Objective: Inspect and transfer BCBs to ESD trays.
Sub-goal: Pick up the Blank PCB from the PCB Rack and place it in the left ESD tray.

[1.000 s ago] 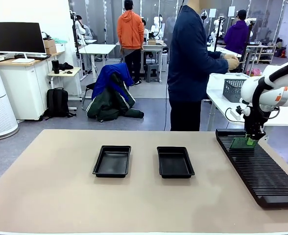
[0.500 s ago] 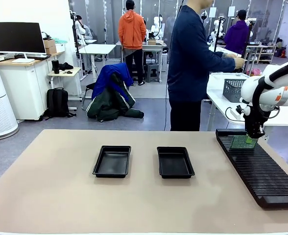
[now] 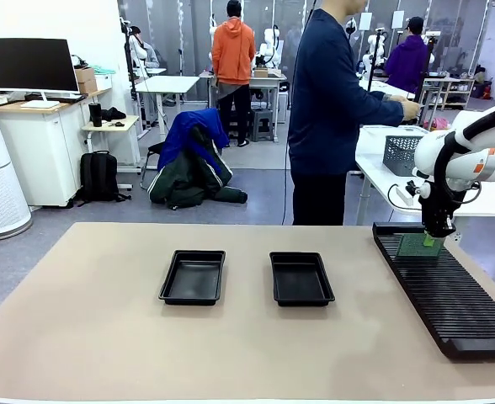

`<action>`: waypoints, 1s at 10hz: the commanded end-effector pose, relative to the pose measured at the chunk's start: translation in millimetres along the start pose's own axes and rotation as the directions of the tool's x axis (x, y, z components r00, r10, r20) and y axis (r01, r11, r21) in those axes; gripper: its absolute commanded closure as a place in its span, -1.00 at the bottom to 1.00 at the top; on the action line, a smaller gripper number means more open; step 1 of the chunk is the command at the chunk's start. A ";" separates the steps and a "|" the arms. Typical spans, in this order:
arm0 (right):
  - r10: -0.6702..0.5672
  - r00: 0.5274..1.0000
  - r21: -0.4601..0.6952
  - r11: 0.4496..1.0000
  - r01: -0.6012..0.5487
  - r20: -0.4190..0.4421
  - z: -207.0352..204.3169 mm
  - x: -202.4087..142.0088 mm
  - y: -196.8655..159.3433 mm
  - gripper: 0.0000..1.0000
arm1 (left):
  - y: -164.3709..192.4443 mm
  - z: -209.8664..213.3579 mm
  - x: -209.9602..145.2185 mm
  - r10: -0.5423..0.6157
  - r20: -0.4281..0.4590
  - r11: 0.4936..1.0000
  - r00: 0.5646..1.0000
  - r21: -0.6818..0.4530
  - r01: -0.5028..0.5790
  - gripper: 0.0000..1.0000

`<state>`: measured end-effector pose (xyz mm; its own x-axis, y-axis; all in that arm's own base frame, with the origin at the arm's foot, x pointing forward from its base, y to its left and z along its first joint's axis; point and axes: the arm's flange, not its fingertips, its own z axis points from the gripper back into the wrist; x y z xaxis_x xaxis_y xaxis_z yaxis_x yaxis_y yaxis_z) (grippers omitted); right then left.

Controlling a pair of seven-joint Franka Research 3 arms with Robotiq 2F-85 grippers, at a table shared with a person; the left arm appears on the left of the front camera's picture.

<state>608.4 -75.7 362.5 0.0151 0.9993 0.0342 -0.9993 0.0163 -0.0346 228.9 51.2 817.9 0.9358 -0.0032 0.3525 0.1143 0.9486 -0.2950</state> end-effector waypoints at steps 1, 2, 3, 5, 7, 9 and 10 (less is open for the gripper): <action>0.014 1.000 -0.005 1.000 -0.014 0.002 -0.7 0.5 -0.1 1.00 | 0.4 -0.7 0.9 0.002 0.002 1.000 1.000 0.001 -0.002 -1.00; 0.014 1.000 -0.005 1.000 -0.014 0.002 -0.7 0.5 -0.1 1.00 | 0.4 -0.7 0.9 0.002 0.002 1.000 1.000 0.001 -0.002 -1.00; 0.014 1.000 -0.005 1.000 -0.014 0.002 -0.7 0.5 -0.1 1.00 | 0.4 -0.7 0.9 0.002 0.002 1.000 1.000 0.001 -0.002 -1.00; 0.014 1.000 -0.005 1.000 -0.014 0.002 -0.7 0.5 -0.1 1.00 | 0.4 -0.7 0.9 0.002 0.002 1.000 1.000 0.001 -0.002 -1.00; -0.020 1.000 -0.011 1.000 0.020 -0.017 11.6 -2.2 5.5 0.95 | 0.4 -0.7 0.9 0.002 0.002 1.000 1.000 0.001 -0.002 -1.00; -0.056 0.998 -0.033 0.998 0.056 -0.013 42.3 -9.0 16.3 0.95 | 0.4 -0.7 0.9 0.002 0.002 1.000 1.000 0.001 -0.002 -1.00; -0.077 0.997 -0.041 0.996 0.076 -0.011 61.8 -13.0 22.3 0.95 | 0.4 -0.7 0.9 0.002 0.002 1.000 1.000 0.001 -0.002 -1.00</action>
<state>597.3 -88.6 407.6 0.0525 0.9982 0.0298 -0.9954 0.0547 -0.0788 228.9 51.1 817.8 0.9359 -0.0032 0.3523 0.1143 0.9486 -0.2950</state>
